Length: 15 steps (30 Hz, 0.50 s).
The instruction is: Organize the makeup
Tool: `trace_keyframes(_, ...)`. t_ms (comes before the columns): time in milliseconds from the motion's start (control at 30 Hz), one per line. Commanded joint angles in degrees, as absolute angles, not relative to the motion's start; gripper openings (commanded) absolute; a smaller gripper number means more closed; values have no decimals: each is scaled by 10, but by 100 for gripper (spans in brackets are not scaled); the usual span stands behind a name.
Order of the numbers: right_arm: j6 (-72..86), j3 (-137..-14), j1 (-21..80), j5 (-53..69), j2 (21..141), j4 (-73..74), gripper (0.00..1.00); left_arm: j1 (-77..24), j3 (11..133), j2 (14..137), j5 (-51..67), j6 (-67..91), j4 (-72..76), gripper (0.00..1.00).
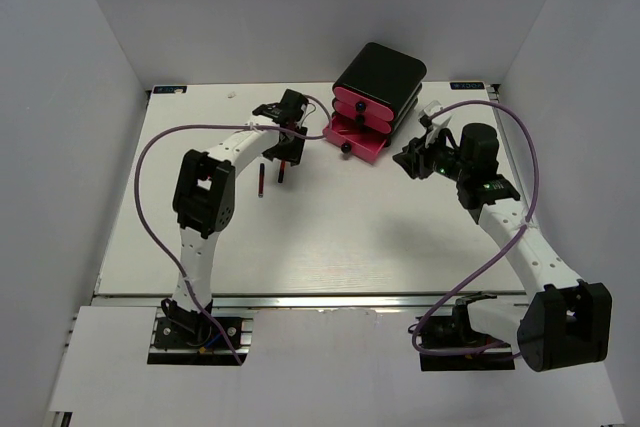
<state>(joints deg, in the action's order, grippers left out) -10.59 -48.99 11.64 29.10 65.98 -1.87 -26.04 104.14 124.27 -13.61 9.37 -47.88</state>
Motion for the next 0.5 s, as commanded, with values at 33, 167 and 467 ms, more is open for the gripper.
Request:
trace_keyframes(33, -120, -492, 114, 300, 647, -15, 43, -264, 1070, 1266, -162, 64, -467, 66)
trace_keyframes(167, -119, -490, 115, 300, 644, -12, 43, -263, 1083, 1288, -153, 74, -460, 64)
trace_keyframes(467, -120, -492, 114, 299, 644, -13, 43, -250, 1054, 1304, -133, 96, -448, 23)
